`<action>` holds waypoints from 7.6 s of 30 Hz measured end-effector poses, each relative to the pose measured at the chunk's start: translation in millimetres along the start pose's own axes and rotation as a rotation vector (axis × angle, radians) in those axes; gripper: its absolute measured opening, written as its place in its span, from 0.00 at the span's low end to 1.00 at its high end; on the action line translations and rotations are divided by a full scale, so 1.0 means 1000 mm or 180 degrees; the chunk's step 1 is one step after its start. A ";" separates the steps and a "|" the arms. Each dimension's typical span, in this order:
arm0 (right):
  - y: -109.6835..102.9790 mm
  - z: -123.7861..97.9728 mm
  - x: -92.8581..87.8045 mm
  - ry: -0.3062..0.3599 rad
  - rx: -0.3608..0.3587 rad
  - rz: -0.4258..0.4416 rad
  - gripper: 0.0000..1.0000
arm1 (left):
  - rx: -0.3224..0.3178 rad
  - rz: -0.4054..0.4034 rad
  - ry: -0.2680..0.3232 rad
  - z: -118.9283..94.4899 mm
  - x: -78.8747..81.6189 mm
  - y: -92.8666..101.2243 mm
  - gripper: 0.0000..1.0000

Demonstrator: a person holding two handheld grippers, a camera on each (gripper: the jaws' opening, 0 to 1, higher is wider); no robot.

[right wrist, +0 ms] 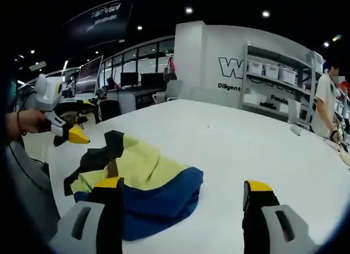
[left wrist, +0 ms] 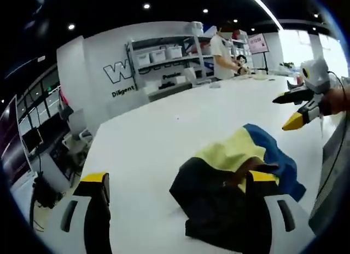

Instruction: Fold the garment on the visible template until the final outline fits inside the template.

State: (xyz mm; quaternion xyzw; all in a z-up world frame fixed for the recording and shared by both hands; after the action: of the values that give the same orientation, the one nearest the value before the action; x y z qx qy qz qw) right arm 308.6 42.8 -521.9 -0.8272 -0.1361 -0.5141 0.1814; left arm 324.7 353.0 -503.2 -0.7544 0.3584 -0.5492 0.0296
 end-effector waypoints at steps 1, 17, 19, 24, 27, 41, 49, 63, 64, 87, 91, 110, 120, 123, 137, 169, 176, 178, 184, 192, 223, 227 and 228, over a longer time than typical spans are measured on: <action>-0.002 0.001 0.000 -0.0011 0.0021 -0.0024 0.86 | -0.0050 0.0062 0.0002 0.002 -0.001 0.000 0.96; -0.027 0.020 -0.013 -0.0326 0.0459 -0.0280 0.61 | -0.0474 0.1074 0.0066 0.030 -0.012 0.008 0.66; -0.030 0.022 -0.017 -0.0373 0.0514 -0.0321 0.60 | -0.0526 0.1203 0.0086 0.034 -0.012 0.008 0.62; -0.039 0.025 -0.024 -0.0502 0.0640 -0.0366 0.51 | -0.0614 0.1467 0.0164 0.039 -0.013 0.008 0.51; -0.041 0.026 -0.026 -0.0547 0.0692 -0.0409 0.48 | -0.0628 0.1554 0.0180 0.039 -0.013 0.008 0.45; -0.049 0.033 -0.034 -0.0707 0.0873 -0.0539 0.32 | -0.1166 0.2308 0.0211 0.050 -0.023 0.025 0.27; -0.054 0.037 -0.041 -0.0854 0.0947 -0.0719 0.23 | -0.1313 0.2601 0.0224 0.060 -0.023 0.028 0.26; -0.071 0.040 -0.047 -0.0990 0.1246 -0.1164 0.13 | -0.1480 0.2659 0.0320 0.064 -0.022 0.037 0.05; -0.070 0.040 -0.049 -0.1048 0.1242 -0.1207 0.13 | -0.1474 0.2639 0.0334 0.064 -0.022 0.037 0.04; -0.042 0.040 0.000 -0.0450 0.0774 -0.0846 0.00 | -0.1129 0.1831 0.0525 0.048 -0.003 0.014 0.00; -0.038 0.043 0.010 -0.0375 0.0739 -0.0818 0.00 | -0.1029 0.1693 0.0519 0.049 0.003 0.006 0.00; -0.009 0.072 0.067 0.0041 0.0526 -0.0680 0.00 | -0.0501 0.1268 0.0538 0.069 0.040 -0.026 0.00; 0.002 0.087 0.084 0.0149 0.0490 -0.0582 0.00 | -0.0333 0.1127 0.0451 0.093 0.054 -0.042 0.00; 0.010 0.105 0.096 0.0221 0.0457 -0.0428 0.00 | -0.0300 0.1108 0.0419 0.102 0.059 -0.046 0.00; 0.032 0.165 0.107 0.0094 0.0382 -0.0090 0.00 | -0.0273 0.0584 0.0052 0.149 0.055 -0.058 0.00; 0.055 0.230 0.077 -0.0470 -0.0056 0.0168 0.05 | -0.0371 -0.0139 -0.0669 0.202 0.008 -0.045 0.03; 0.056 0.208 0.091 -0.0221 -0.0105 0.0190 0.20 | -0.0430 -0.0178 -0.0481 0.181 0.019 -0.048 0.23; 0.053 0.204 0.092 -0.0212 -0.0098 0.0190 0.22 | -0.0446 -0.0192 -0.0493 0.178 0.020 -0.048 0.24; 0.044 0.190 0.096 -0.0221 -0.0072 0.0087 0.26 | -0.0500 -0.0295 -0.0476 0.159 0.024 -0.046 0.26; 0.029 0.171 0.093 -0.0261 -0.0051 -0.0004 0.28 | -0.0500 -0.0298 -0.0463 0.129 0.018 -0.041 0.27; -0.007 0.122 0.052 -0.0439 0.0056 -0.0061 0.31 | -0.0685 -0.0604 -0.0554 0.054 -0.031 0.003 0.29; -0.010 0.120 0.044 -0.0497 0.0078 -0.0086 0.31 | -0.0739 -0.0635 -0.0567 0.050 -0.033 0.007 0.30; -0.012 0.118 0.038 -0.0559 0.0104 -0.0089 0.32 | -0.0776 -0.0707 -0.0545 0.049 -0.034 0.010 0.30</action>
State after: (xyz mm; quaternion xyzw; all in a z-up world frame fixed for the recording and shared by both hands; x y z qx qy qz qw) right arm 414.7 106.7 -533.9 -0.8640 -0.1714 -0.4398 0.1750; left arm 356.3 348.5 -554.2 -0.8313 0.3330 -0.4354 -0.0925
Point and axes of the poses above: the point that each gripper's makers call its tool centre point, and the gripper's own axes: z roughly forward along the fingers, y roughly to its right, x roughly out of its top, the point moved 8 cm from there along -z, roughly backward along the fingers, and after that the axes turned 14 degrees about z, right-handed, at the moved point
